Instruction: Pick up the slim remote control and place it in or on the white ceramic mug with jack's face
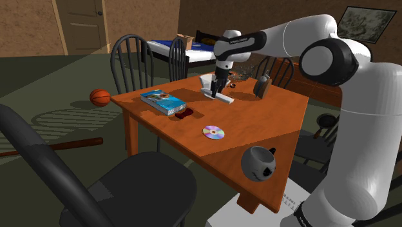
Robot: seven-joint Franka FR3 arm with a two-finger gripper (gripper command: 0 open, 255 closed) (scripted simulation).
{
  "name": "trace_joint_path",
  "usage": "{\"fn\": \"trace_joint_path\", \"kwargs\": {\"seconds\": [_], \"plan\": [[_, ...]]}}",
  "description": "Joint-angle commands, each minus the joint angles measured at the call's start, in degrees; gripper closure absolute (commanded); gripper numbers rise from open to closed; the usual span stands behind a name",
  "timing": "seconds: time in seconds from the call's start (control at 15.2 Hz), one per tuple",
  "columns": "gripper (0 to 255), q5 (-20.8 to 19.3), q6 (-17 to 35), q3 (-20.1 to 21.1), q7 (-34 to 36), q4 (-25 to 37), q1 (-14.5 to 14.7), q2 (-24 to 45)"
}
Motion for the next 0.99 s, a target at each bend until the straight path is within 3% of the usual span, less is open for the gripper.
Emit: {"fn": "trace_joint_path", "kwargs": {"seconds": [0.0, 0.79, 0.92], "plan": [[255, -0.1, -1.32, -0.01, 0.15, 0.93, 0.05, -0.39], [255, -0.32, -9.92, -0.15, 0.46, 8.87, -0.14, -1.07], [255, -1.12, -7.51, -0.14, 1.17, 1.06, 0.8, -6.53]]}}
